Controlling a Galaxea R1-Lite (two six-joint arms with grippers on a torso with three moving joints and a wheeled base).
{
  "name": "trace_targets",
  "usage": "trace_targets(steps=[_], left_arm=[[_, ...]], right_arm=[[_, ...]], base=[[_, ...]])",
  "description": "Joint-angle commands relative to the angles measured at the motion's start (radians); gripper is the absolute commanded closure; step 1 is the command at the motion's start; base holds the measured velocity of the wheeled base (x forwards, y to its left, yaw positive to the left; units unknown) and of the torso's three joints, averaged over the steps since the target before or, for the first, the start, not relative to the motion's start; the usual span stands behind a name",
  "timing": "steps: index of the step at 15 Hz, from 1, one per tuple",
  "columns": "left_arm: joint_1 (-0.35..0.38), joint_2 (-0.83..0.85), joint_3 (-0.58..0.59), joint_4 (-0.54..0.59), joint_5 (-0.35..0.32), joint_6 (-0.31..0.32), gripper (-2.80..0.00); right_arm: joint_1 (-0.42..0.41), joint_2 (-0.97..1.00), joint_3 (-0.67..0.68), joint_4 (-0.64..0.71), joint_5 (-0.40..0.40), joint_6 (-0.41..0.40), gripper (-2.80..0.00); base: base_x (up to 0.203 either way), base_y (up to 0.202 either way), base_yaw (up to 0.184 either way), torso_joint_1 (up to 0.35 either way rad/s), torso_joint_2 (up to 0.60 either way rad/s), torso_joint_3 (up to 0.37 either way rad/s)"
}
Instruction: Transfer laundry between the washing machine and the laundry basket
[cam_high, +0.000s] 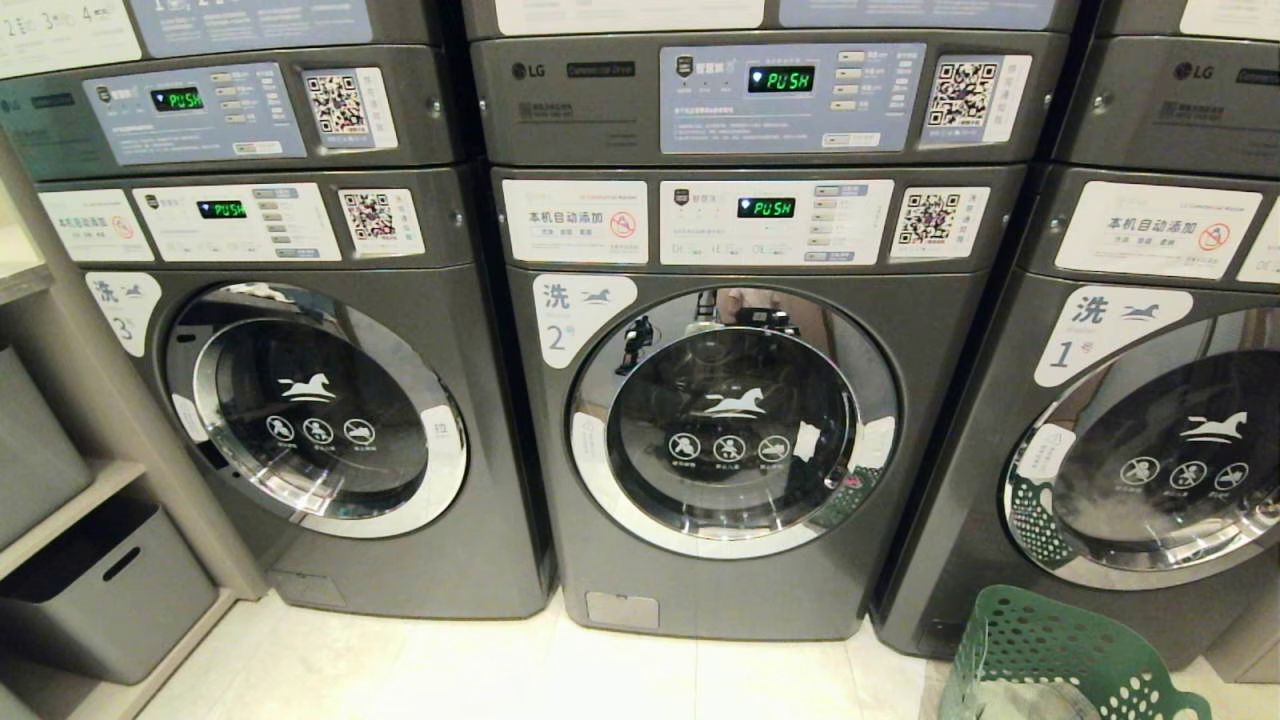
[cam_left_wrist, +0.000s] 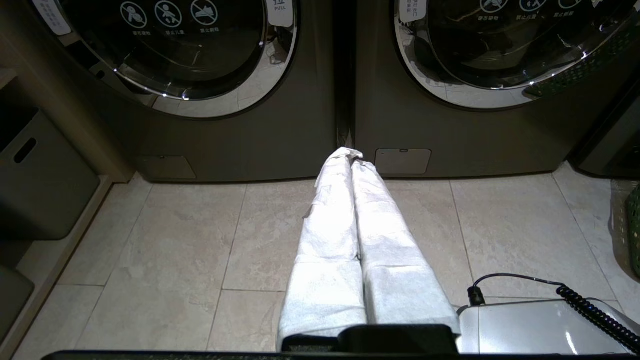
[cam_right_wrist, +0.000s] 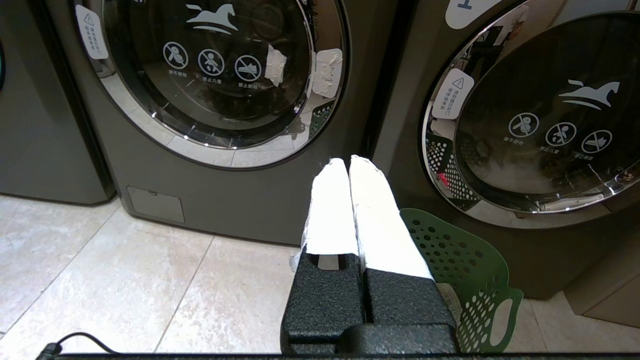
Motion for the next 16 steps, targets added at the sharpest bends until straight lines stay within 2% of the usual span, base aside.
trace_targets(steps=[1,16], left_arm=[[0.000,0.000,0.000,0.001,-0.001,0.000,0.00],[0.000,0.000,0.002,-0.002,0.001,-0.003,0.00]], right_arm=[[0.000,0.003,0.000,0.001,0.001,-0.001,0.00],[-0.001,0.003,0.000,-0.002,-0.014,0.011,0.00]], base=[[0.000,0.000,0.000,0.000,0.00,0.000],[0.000,0.000,0.000,0.000,0.00,0.000]])
